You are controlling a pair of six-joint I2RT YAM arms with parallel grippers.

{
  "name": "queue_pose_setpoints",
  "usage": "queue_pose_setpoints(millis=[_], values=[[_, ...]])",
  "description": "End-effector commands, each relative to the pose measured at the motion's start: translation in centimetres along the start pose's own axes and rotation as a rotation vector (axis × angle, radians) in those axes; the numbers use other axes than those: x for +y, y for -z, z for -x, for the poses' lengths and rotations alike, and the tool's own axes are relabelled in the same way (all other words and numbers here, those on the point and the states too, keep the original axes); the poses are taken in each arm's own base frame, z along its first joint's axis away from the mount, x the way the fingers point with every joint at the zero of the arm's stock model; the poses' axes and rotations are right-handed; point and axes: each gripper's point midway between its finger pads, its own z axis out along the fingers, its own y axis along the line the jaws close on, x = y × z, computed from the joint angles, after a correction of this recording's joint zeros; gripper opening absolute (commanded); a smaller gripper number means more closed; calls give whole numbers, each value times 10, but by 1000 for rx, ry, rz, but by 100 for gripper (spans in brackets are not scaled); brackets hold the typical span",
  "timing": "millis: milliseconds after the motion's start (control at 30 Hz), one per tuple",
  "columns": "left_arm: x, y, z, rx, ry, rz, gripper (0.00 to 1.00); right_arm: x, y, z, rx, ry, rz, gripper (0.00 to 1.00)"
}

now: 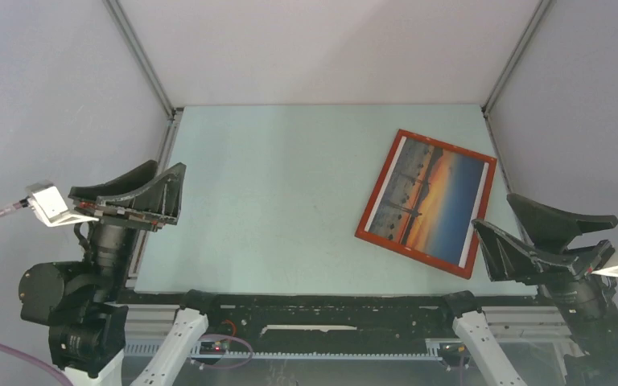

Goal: Put the photo into the frame
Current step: Reset both arms

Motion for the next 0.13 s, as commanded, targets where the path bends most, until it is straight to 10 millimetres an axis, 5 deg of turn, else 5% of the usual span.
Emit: queue_pose_setpoints(millis=[0,100], values=[[-4,9,22,-58,-59,10,100,-19,-8,-2,-21,0,-85,100],[-1,10,20,-56,-60,24,100,-32,-14,-10,2,-9,-133,99]])
